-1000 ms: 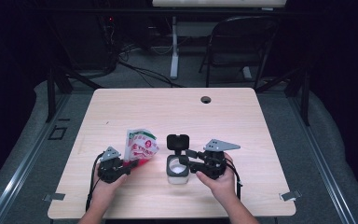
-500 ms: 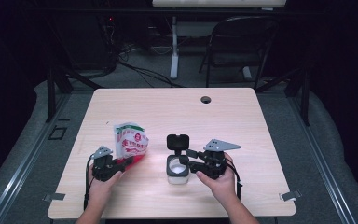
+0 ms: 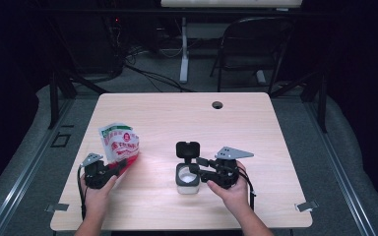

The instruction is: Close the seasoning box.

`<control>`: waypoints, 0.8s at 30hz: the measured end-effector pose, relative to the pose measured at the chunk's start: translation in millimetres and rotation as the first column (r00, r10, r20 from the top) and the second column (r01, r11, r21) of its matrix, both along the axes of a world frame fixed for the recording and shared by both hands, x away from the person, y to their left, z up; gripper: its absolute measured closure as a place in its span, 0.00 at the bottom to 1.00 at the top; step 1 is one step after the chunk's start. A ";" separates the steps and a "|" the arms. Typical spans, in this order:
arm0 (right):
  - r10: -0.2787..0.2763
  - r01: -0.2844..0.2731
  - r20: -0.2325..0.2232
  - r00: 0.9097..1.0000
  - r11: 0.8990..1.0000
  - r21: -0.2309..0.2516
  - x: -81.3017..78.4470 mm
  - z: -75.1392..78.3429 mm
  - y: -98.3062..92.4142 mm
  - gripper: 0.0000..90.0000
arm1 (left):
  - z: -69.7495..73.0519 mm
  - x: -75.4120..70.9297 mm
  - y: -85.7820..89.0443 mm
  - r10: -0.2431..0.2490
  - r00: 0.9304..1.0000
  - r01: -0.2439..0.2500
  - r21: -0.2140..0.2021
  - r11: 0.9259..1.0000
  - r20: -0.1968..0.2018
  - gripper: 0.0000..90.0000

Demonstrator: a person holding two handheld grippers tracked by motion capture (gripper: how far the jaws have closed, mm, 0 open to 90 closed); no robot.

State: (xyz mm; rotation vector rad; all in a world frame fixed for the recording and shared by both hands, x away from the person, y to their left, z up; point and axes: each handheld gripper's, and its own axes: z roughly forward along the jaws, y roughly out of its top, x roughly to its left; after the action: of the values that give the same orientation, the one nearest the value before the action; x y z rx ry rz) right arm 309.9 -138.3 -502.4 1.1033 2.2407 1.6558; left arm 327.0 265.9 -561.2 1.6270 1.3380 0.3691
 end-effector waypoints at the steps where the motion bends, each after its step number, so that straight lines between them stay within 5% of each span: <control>1: -0.002 0.002 0.000 1.000 1.000 0.005 0.0 -0.3 0.3 0.62 | -0.2 -0.2 1.5 0.015 1.000 -0.015 0.001 1.000 0.004 0.84; 14: -0.002 0.002 -0.002 1.000 1.000 -0.004 0.2 -1.1 0.3 0.62 | -1.5 -0.3 25.8 0.144 0.990 -0.144 0.032 0.989 0.013 0.83; 24: -0.001 0.001 -0.004 1.000 1.000 -0.005 0.7 -1.7 0.0 0.62 | -2.1 -0.9 38.1 0.198 0.980 -0.198 0.068 0.978 0.003 0.83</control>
State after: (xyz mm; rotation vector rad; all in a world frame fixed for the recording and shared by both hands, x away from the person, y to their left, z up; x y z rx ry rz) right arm 310.6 -138.2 -504.1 1.1068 2.2451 1.6485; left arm 326.1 304.0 -563.3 1.5541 1.5098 0.5357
